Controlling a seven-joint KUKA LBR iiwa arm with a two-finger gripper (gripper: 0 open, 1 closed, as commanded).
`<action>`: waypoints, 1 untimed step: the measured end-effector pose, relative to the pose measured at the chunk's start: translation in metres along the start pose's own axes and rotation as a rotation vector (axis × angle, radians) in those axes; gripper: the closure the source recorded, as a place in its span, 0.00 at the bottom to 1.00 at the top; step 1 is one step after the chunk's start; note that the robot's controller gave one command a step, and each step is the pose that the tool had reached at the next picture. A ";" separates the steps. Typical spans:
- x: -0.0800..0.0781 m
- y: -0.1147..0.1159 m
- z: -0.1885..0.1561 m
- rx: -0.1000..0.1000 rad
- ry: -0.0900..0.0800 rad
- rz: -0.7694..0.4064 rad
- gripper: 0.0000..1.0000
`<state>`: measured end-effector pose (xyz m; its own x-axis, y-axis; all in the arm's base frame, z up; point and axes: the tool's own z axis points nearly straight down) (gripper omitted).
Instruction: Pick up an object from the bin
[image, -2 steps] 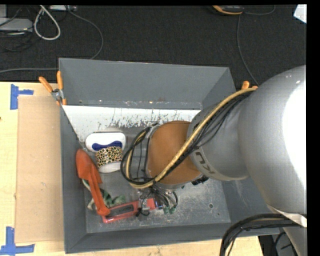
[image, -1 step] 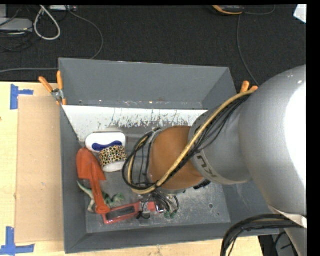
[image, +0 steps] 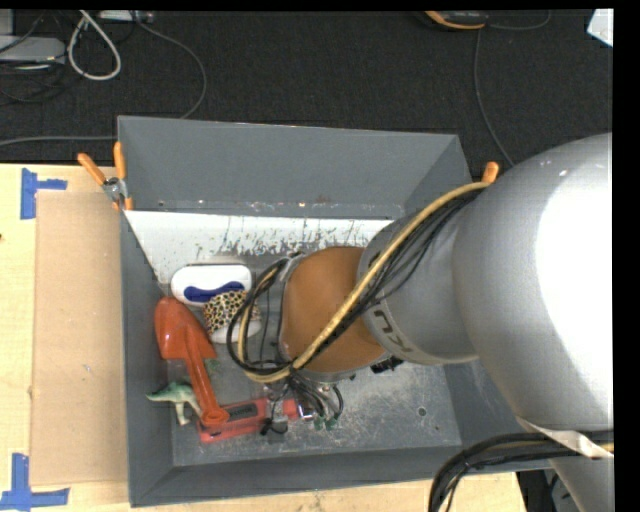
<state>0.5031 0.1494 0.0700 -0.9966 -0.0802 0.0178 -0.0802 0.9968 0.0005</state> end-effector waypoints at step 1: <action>0.012 -0.004 -0.005 0.000 -0.006 0.008 1.00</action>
Offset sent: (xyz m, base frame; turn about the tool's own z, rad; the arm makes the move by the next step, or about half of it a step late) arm -0.0037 -0.0064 0.2070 0.0209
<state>0.4916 0.1447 0.0757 -0.9973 -0.0724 0.0120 -0.0724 0.9974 0.0002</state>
